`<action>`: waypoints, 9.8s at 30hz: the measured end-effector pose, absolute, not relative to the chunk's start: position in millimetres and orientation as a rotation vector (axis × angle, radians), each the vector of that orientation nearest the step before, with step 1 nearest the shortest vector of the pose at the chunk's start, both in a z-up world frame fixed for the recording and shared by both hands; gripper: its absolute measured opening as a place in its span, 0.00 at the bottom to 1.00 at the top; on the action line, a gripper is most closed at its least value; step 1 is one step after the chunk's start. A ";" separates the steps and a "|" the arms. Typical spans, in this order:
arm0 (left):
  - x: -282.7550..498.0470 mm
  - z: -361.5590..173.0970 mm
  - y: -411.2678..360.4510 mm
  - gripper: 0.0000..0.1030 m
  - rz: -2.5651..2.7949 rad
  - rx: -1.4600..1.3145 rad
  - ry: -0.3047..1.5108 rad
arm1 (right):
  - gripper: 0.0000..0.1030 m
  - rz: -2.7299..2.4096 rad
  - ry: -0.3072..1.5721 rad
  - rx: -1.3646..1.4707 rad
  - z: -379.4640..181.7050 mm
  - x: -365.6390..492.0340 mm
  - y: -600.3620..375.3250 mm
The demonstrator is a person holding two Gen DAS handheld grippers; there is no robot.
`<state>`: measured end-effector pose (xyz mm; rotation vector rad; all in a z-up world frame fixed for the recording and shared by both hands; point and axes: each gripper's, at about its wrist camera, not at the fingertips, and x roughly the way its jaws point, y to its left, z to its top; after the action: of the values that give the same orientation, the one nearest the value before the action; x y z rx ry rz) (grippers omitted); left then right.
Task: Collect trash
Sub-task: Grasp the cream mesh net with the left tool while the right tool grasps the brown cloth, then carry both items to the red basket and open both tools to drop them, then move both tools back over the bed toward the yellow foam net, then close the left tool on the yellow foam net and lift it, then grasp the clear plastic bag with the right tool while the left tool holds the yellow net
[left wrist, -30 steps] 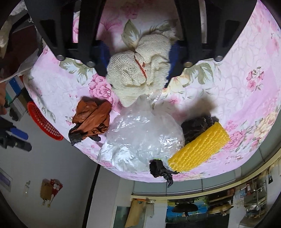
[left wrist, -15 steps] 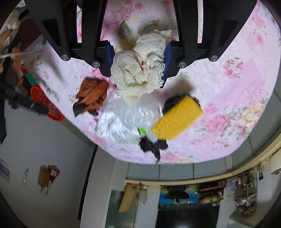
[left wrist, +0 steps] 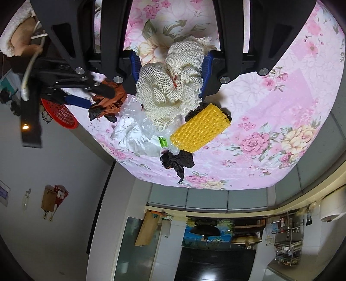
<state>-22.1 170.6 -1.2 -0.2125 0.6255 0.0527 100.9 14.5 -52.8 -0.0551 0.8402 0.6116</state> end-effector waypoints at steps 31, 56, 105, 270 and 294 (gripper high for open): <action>-18.6 -6.8 163.4 0.40 0.058 -0.244 0.613 | 0.62 0.584 0.738 -0.031 -30.1 102.4 -14.0; 26.9 42.7 98.7 0.40 -0.018 -0.133 0.505 | 0.62 0.519 0.553 0.039 34.1 98.1 -81.3; 140.7 33.7 -83.4 0.41 -0.360 -0.027 0.615 | 0.62 0.041 0.631 0.166 26.6 150.3 -240.0; -14.4 5.4 247.3 0.16 0.210 -0.393 0.534 | 0.63 0.745 0.791 -0.261 -46.0 103.4 108.5; -14.3 18.7 228.7 0.16 0.204 -0.356 0.513 | 0.42 0.742 0.652 -0.122 12.1 81.1 45.6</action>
<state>-14.3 228.7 18.7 -0.3559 0.5127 0.2037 81.1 45.6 12.1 -0.1217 0.6521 0.7416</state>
